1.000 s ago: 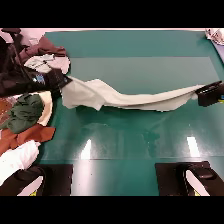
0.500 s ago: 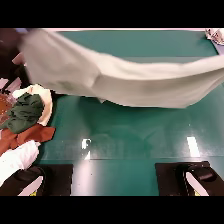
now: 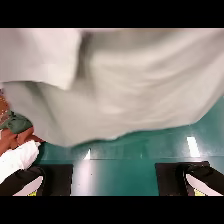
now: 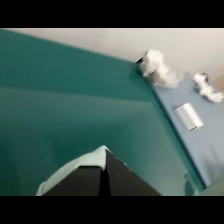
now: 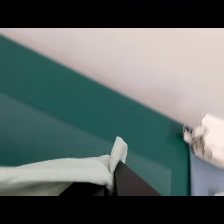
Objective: Fold the shirts.
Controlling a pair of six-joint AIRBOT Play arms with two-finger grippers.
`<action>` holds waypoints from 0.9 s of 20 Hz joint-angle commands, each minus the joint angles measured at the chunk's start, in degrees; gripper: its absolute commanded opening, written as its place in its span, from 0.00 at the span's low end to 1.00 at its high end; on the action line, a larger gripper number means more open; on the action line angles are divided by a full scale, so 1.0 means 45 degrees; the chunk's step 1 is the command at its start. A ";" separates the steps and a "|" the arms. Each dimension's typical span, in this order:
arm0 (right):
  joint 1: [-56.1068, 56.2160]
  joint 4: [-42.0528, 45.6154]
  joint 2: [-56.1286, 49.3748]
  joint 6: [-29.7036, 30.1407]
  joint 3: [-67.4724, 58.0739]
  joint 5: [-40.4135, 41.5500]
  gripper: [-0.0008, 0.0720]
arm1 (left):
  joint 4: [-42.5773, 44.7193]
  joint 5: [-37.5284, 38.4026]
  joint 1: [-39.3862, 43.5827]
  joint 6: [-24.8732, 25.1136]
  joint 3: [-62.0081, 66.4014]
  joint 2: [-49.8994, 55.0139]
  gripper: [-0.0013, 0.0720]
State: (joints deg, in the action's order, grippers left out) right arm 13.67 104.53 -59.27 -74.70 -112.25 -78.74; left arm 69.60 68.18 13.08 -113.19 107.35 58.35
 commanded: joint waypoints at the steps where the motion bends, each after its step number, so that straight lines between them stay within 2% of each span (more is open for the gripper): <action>1: -0.1404 0.0525 -0.2113 -0.1457 0.3060 0.0287 0.04 | 0.0340 -0.0418 -0.0005 0.1749 -0.1632 0.2997 0.05; 3: -0.2997 -0.1107 -0.3245 -0.2161 0.4532 0.1807 0.04 | 0.0282 -0.1156 -0.0005 0.2783 -0.1768 0.5231 0.05; 5: -0.4182 -0.2803 -0.4357 -0.2152 0.5095 0.3366 0.03 | -0.0029 -0.2705 -0.0005 0.3283 -0.1768 0.7223 0.05; 8: -0.4736 -0.3026 -0.5882 -0.2006 0.5163 0.4954 0.03 | -0.0636 -0.4852 -0.0005 0.3842 -0.1763 0.9117 0.05; 11: -0.4653 -0.3007 -0.7028 -0.1710 0.5163 0.6290 0.03 | -0.0733 -0.6547 -0.0015 0.4333 -0.1768 0.9967 0.05; 16: -0.4464 -0.2977 -0.8087 -0.1171 0.5168 0.5935 0.04 | -0.0777 -0.6615 -0.0661 0.4600 -0.1763 1.0210 0.05; 18: -0.4459 -0.2987 -0.8111 -0.0845 0.5168 0.6033 0.04 | -0.0908 -0.6154 -0.0840 0.4605 -0.1753 1.0210 0.05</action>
State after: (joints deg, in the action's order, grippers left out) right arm -6.44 91.13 -94.26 -80.38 -89.08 -52.56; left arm 66.00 40.10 10.48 -93.12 99.42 103.55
